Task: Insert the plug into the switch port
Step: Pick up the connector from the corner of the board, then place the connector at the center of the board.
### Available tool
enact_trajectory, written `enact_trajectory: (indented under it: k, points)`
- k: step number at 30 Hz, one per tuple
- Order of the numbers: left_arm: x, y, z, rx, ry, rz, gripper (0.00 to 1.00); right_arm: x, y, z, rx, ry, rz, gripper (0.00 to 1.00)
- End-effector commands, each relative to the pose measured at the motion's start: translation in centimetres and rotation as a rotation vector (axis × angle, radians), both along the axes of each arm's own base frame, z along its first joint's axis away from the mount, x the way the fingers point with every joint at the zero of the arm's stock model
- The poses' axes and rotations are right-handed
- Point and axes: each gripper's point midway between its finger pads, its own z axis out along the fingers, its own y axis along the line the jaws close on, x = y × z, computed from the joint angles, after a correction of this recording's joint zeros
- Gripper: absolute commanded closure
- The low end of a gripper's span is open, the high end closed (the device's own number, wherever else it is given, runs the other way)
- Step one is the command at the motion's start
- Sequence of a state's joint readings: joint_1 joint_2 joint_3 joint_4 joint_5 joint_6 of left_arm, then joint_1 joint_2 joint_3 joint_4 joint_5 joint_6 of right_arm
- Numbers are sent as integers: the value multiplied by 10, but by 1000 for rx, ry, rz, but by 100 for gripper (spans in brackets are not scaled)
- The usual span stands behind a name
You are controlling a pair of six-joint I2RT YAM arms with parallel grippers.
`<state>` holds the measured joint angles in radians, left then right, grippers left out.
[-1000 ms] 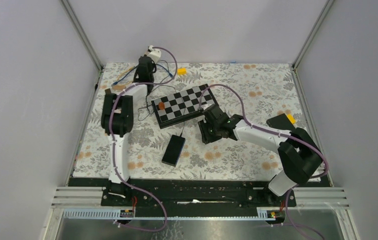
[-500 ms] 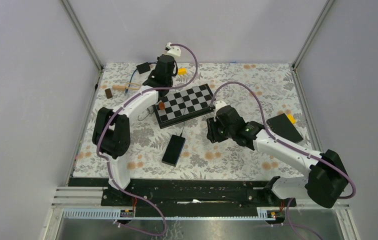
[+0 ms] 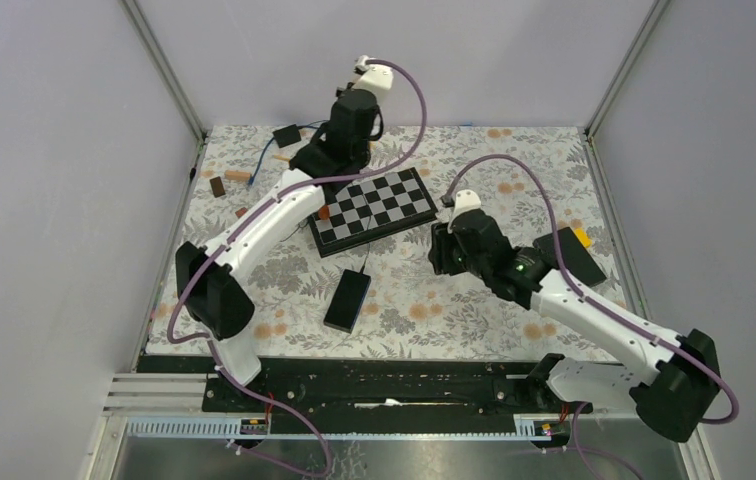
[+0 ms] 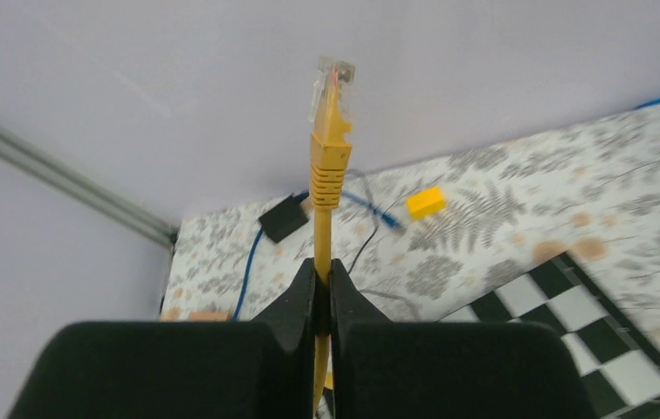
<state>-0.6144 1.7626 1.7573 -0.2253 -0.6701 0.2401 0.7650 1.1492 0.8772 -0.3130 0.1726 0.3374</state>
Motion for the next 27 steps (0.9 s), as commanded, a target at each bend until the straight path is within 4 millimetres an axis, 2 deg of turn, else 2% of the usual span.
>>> enact_trajectory:
  k: [1,6,11,12,16,19,21,22,24,25,27]
  points:
    - [-24,-27,61,-54,-105,-13,100,20,-25,69,28,-178,-143,51]
    - [-46,-98,67,-272,-62,-244,100,21,-51,116,69,-298,-254,49]
    - [-63,-169,58,-577,26,-516,100,14,-81,151,111,-413,-346,48]
    - [-66,-184,44,-614,52,-568,100,12,-87,155,118,-434,-360,48]
    - [-74,-241,11,-733,129,-725,100,5,-102,166,141,-493,-387,47]
    - [-84,-281,-17,-775,243,-823,100,2,-109,164,140,-505,-403,46]
    - [-88,-298,-33,-803,306,-866,100,1,-109,159,134,-497,-401,46]
    - [-88,-304,-39,-807,327,-883,92,0,-109,156,137,-490,-400,45]
    - [-82,-306,-53,-788,350,-866,61,0,-107,152,143,-479,-396,45]
    - [-76,-303,-58,-774,345,-846,42,0,-106,150,144,-474,-391,45]
    - [-59,-288,-69,-738,343,-776,22,0,-102,147,144,-462,-378,45]
